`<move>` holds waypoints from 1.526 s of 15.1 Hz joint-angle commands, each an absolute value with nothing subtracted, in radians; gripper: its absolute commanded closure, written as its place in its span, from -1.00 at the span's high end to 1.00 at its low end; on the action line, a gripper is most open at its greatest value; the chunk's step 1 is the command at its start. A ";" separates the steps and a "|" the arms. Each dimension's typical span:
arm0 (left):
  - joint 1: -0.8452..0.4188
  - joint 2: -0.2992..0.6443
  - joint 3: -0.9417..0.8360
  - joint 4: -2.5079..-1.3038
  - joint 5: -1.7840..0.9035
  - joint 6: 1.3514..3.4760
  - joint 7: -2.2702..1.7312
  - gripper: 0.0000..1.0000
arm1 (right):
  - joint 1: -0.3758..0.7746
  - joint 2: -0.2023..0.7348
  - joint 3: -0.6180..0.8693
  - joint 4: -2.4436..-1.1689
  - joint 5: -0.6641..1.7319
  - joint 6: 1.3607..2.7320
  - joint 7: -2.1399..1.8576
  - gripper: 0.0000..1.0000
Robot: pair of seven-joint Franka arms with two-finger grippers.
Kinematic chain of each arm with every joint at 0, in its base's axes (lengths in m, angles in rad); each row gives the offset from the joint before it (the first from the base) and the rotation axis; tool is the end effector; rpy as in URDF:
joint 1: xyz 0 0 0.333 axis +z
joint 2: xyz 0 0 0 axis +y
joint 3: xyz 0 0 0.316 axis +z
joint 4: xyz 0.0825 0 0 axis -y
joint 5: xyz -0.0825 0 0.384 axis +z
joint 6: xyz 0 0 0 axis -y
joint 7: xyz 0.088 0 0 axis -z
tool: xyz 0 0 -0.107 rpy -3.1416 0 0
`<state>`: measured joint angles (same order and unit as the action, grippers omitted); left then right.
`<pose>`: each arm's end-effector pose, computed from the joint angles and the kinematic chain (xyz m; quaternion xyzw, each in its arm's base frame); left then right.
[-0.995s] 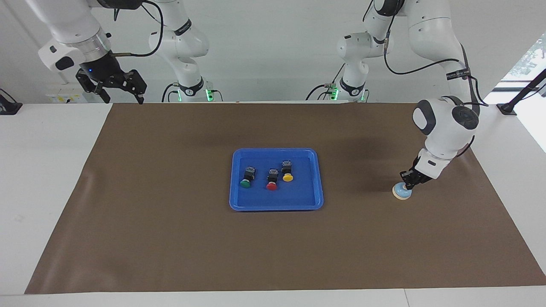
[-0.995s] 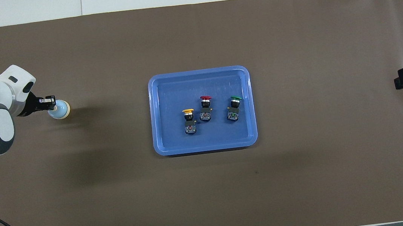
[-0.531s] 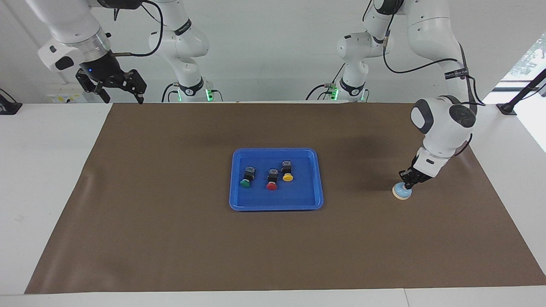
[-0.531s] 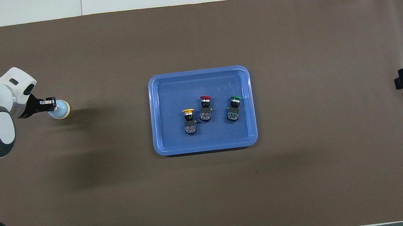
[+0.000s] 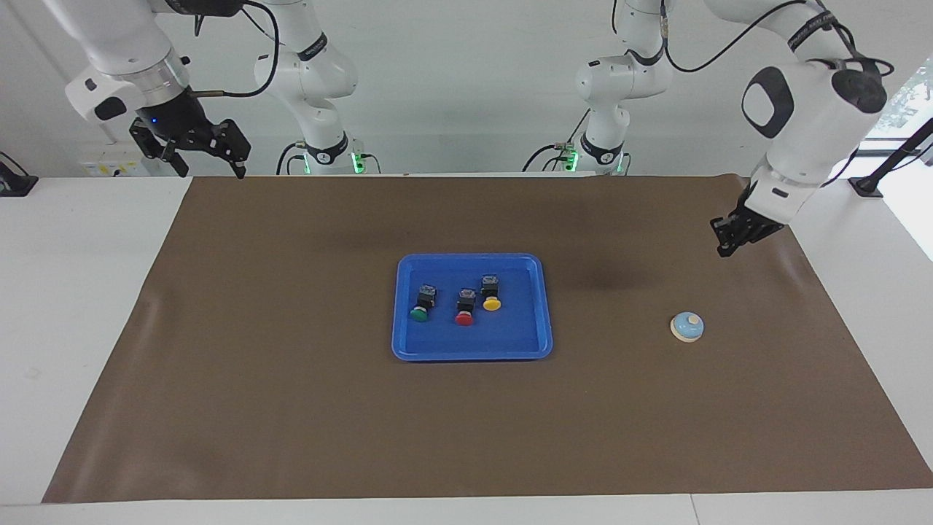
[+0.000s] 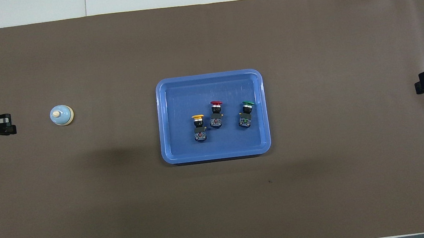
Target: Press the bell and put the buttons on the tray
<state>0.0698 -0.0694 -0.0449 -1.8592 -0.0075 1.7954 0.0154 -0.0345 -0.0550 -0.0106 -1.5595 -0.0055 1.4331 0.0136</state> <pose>0.5416 0.0123 0.5445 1.0000 0.0056 0.0028 0.0020 0.5223 -0.0244 0.6478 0.9989 -0.0296 -0.0357 0.0019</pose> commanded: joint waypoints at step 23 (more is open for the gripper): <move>0.020 -0.100 -0.060 -1.646 -0.046 1.462 0.093 1.00 | -0.041 -0.078 -0.005 -1.582 -0.020 1.404 0.009 1.00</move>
